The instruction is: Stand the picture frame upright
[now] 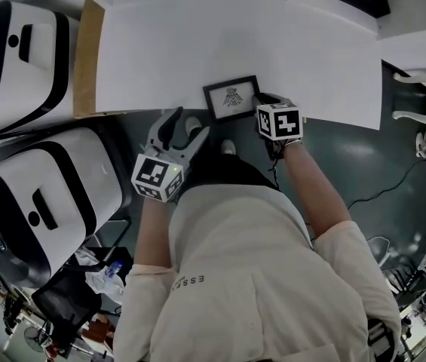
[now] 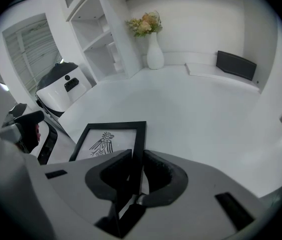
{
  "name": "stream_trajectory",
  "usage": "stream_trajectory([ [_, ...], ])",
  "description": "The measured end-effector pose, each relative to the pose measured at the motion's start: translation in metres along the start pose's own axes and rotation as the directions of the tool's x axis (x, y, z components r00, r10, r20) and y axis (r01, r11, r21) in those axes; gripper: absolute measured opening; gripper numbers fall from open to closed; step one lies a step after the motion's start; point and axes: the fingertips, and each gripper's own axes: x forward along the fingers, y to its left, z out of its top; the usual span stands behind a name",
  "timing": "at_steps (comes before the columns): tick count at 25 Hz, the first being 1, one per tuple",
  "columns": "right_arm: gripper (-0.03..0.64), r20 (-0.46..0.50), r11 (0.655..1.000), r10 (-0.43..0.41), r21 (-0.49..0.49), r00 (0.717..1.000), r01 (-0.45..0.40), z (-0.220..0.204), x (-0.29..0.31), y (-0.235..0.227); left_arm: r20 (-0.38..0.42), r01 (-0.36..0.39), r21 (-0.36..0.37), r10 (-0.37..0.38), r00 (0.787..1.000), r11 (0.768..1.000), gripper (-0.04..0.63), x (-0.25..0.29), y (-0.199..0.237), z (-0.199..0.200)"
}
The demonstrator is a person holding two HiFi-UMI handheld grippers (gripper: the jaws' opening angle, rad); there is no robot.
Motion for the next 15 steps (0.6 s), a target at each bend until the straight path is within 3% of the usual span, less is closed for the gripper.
stream_trajectory([
  [4, 0.087, -0.003, 1.000, 0.015, -0.026, 1.000, -0.015, -0.004, -0.003, -0.005, -0.050, 0.023, -0.049, -0.025, 0.998, 0.999, 0.299, 0.012, -0.008, -0.029],
  [8, 0.087, -0.003, 0.999, 0.018, -0.051, 1.000, -0.018, -0.007, -0.006, -0.007, -0.119, 0.019, -0.159, -0.038, 0.992, 0.987, 0.298, 0.027, -0.008, -0.061],
  [12, 0.087, 0.009, 0.997, 0.015, -0.080, 1.000, -0.015, -0.008, -0.008, -0.007, -0.121, 0.018, -0.327, -0.060, 0.991, 0.945, 0.291, 0.038, -0.004, -0.078],
  [15, 0.087, 0.020, 0.995, 0.021, -0.097, 1.000, -0.019, -0.008, -0.008, -0.005, -0.115, 0.012, -0.398, -0.063, 0.991, 0.917, 0.288, 0.044, -0.002, -0.082],
])
